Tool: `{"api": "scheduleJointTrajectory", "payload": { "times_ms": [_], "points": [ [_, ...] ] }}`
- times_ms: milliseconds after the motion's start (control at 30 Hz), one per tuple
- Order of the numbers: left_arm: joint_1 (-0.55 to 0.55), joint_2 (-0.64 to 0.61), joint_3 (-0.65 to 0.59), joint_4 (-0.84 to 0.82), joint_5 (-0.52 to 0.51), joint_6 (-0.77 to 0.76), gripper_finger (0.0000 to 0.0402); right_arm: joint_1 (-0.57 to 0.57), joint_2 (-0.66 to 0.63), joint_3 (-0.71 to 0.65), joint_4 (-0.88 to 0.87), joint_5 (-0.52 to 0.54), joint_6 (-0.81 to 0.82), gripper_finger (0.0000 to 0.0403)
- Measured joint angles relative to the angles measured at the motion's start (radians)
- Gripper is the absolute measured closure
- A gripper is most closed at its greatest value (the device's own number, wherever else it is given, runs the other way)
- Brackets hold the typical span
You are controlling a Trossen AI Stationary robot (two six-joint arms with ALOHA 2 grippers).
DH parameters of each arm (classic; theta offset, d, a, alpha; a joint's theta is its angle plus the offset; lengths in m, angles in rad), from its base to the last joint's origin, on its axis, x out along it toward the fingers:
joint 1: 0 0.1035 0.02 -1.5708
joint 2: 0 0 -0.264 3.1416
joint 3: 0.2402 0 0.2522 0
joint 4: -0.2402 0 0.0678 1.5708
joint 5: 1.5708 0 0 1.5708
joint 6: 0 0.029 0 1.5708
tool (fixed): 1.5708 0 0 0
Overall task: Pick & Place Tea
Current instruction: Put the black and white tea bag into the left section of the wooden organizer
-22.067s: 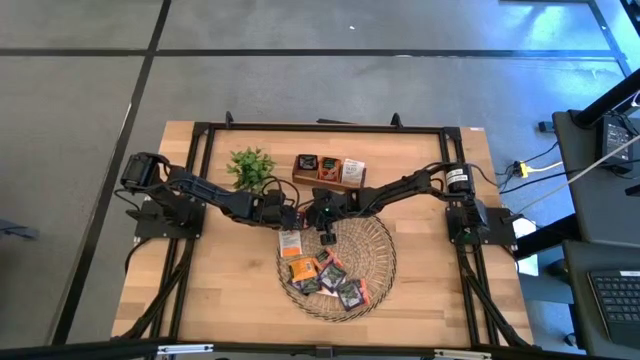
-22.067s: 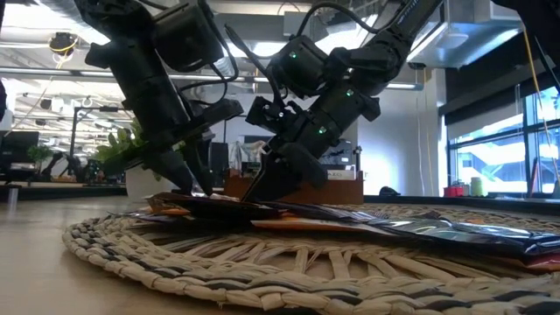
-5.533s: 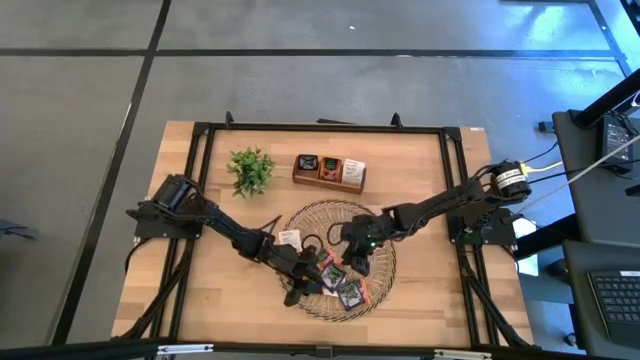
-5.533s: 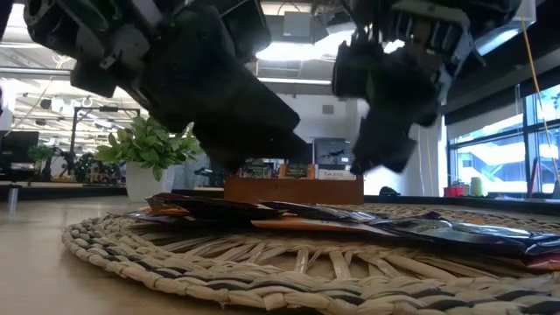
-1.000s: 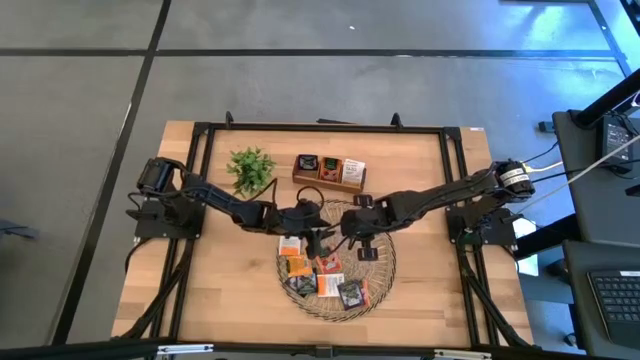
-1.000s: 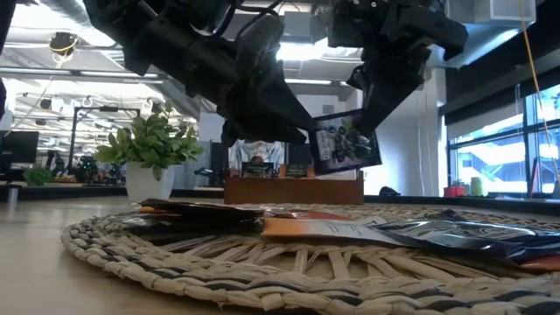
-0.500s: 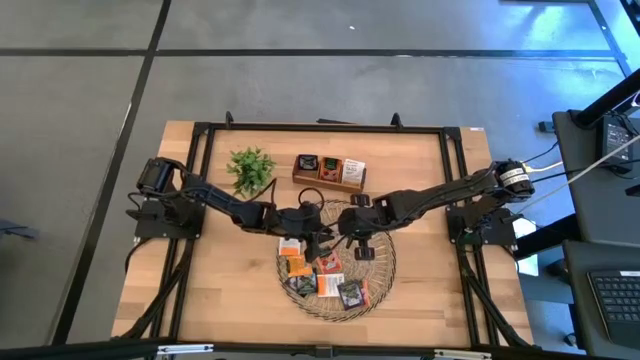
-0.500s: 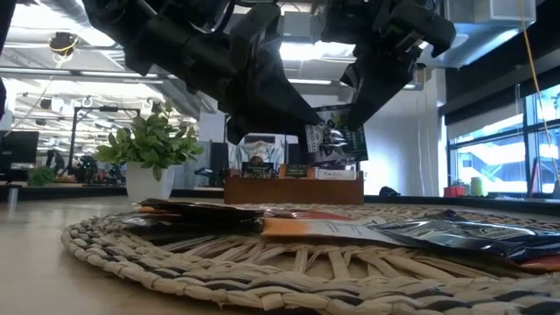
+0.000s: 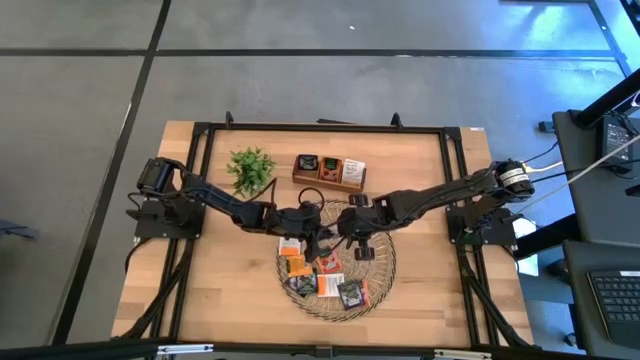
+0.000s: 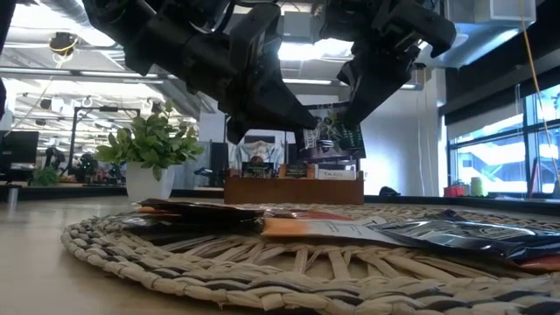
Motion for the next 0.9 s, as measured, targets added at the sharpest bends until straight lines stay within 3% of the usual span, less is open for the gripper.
{"api": "scheduleJointTrajectory", "payload": {
  "times_ms": [267, 533, 700, 900],
  "points": [
    [0.002, 0.000, 0.000, -0.017, -0.001, 0.024, 0.0381, -0.007, -0.009, -0.001, -0.001, 0.001, -0.046, 0.0365],
    [0.001, 0.000, 0.000, -0.034, 0.030, 0.014, 0.0388, -0.002, -0.111, -0.009, -0.034, 0.008, -0.042, 0.0354],
    [-0.003, -0.014, -0.001, -0.027, 0.030, 0.026, 0.0387, 0.018, -0.267, -0.180, 0.078, 0.097, -0.021, 0.0353],
    [-0.014, -0.019, -0.010, 0.072, 0.019, 0.066, 0.0386, 0.017, -0.482, -0.429, 0.381, 0.101, 0.011, 0.0353]
  ]
}}
